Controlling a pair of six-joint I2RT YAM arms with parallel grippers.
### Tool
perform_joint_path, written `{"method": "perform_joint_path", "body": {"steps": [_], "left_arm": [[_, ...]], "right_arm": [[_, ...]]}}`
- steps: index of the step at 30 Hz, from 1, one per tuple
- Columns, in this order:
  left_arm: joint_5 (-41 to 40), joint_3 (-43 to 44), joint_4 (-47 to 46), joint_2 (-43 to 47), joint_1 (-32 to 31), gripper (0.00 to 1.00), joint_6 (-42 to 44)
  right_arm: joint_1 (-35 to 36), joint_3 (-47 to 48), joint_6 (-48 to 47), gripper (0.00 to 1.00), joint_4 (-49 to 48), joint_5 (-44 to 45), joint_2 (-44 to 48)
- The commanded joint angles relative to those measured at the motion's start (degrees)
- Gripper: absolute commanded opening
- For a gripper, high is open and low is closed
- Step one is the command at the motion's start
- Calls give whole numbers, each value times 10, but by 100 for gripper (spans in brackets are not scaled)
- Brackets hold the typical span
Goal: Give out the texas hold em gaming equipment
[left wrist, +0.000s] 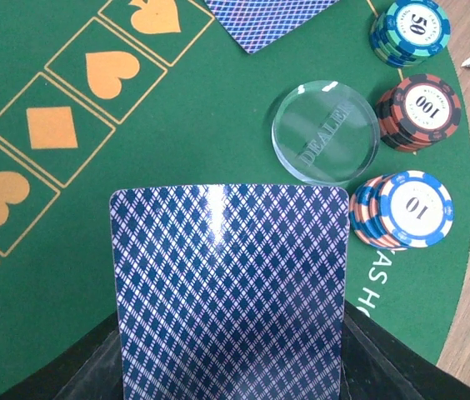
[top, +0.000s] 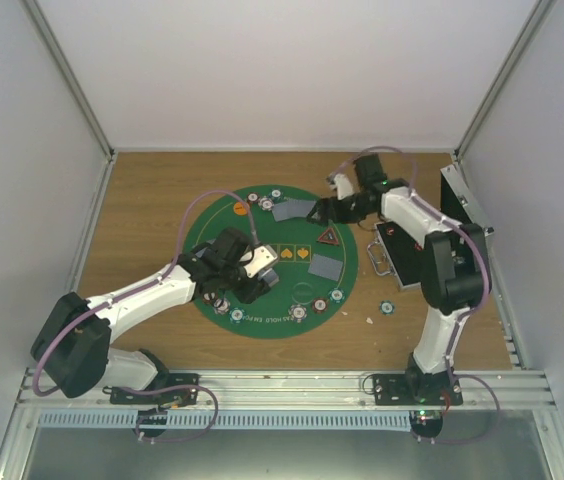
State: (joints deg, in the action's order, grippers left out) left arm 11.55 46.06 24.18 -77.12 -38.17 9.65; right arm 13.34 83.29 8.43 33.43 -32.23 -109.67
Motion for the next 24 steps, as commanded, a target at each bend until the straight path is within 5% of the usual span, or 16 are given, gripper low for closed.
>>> {"method": "perform_joint_path", "body": {"steps": [1, 10, 24], "left_arm": [[9, 16, -28, 2, -7, 56, 6], [12, 12, -25, 12, -12, 56, 4], [6, 12, -23, 18, -21, 55, 4]], "right_arm": [[92, -54, -25, 86, 34, -112, 35], [183, -125, -8, 86, -1, -186, 57], [212, -108, -23, 78, 14, -140, 21]]}}
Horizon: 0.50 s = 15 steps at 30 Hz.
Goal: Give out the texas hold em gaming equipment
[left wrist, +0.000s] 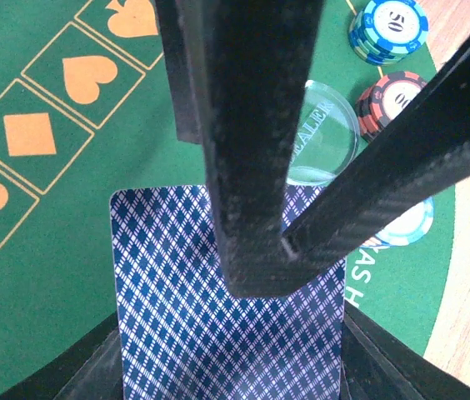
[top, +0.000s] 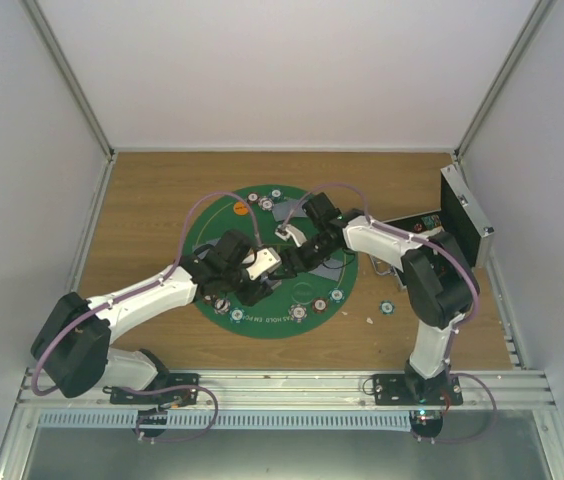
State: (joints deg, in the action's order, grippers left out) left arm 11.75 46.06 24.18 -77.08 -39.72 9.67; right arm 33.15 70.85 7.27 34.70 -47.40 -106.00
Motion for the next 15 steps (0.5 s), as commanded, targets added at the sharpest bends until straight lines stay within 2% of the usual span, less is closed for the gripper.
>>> {"method": "perform_joint_path", "body": {"steps": [1, 8, 15], "left_arm": [[5, 12, -22, 18, -5, 55, 3], [3, 9, -20, 23, -6, 55, 3], [2, 10, -18, 24, -7, 55, 3]], "right_arm": [[16, 17, -13, 78, 4, 17, -17], [15, 11, -24, 71, 20, 94, -8], [-16, 3, -25, 67, 24, 93, 11]]}}
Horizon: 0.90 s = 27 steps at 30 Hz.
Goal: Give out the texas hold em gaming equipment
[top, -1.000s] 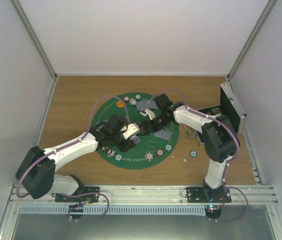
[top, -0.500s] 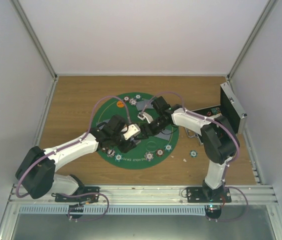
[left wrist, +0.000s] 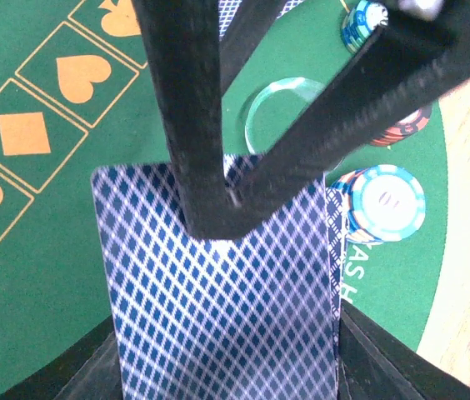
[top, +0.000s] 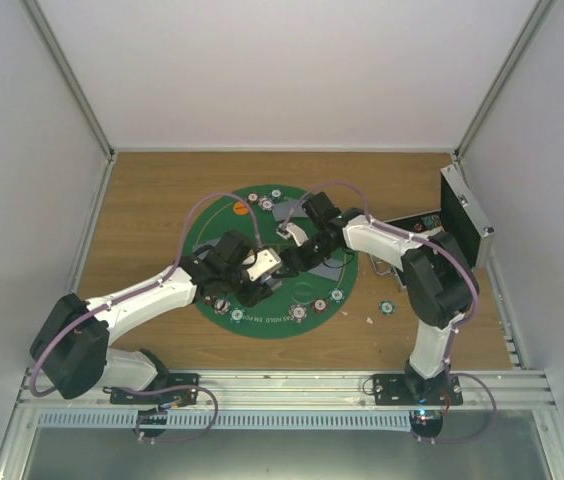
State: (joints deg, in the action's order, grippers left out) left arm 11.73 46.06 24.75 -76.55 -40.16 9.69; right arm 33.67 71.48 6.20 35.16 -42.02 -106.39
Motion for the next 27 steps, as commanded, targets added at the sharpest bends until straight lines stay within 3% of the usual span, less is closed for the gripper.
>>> {"method": "perform_joint_path", "body": {"steps": [1, 7, 10, 12, 15, 18, 27], "left_arm": [[2, 10, -24, 19, -3, 55, 3], [2, 10, -23, 19, -4, 55, 2], [1, 10, -22, 19, -4, 55, 3], [1, 10, -22, 19, -4, 55, 2], [0, 9, -22, 20, -4, 55, 2], [-1, 8, -23, 20, -5, 55, 2], [-1, 10, -23, 18, -5, 55, 2]], "right_arm": [[-23, -5, -15, 66, 21, 36, 16], [-25, -6, -19, 59, 24, 9, 18], [-25, -4, -17, 49, 16, -29, 19], [-25, -4, -16, 38, 12, -53, 20], [-25, -4, -18, 10, 17, -49, 24], [-28, -9, -19, 1, 21, -34, 34], [-96, -66, 8, 1, -10, -10, 107]]}}
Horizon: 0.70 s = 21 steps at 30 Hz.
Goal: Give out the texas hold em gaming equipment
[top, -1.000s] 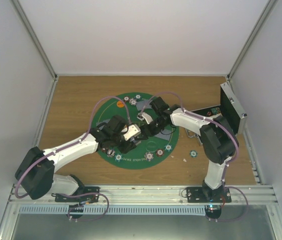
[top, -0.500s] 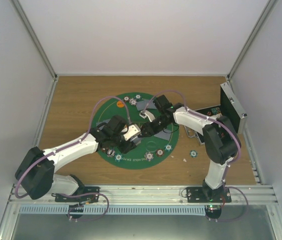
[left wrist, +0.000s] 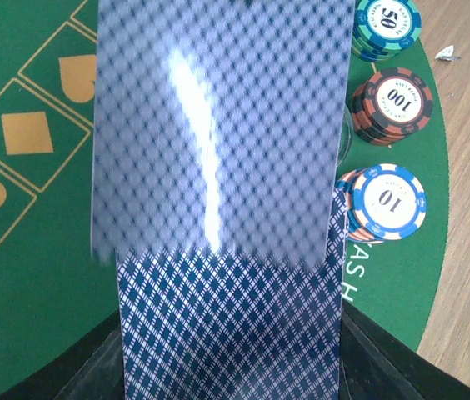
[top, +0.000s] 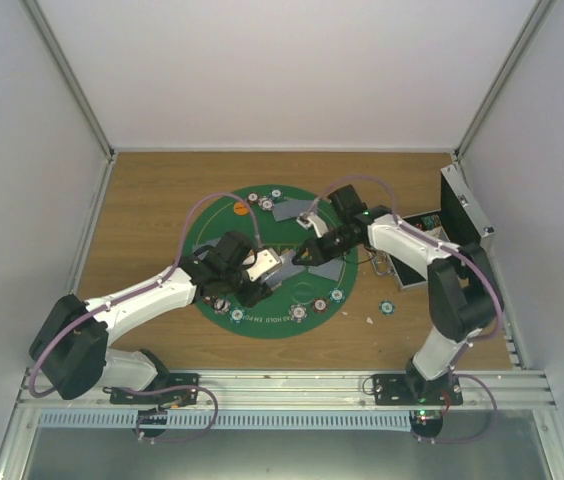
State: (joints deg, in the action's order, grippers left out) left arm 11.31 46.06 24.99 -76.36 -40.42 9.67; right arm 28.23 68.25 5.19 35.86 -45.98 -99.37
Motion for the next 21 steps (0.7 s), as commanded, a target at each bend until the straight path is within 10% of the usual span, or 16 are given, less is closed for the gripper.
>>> {"method": "perform_joint_path", "body": {"steps": [1, 21], "left_arm": [[2, 9, -25, 17, -3, 55, 2], [1, 5, -28, 15, -3, 55, -1]], "right_arm": [[-51, -46, 31, 1, -28, 39, 48], [-147, -219, 254, 1, -216, 162, 107]]}}
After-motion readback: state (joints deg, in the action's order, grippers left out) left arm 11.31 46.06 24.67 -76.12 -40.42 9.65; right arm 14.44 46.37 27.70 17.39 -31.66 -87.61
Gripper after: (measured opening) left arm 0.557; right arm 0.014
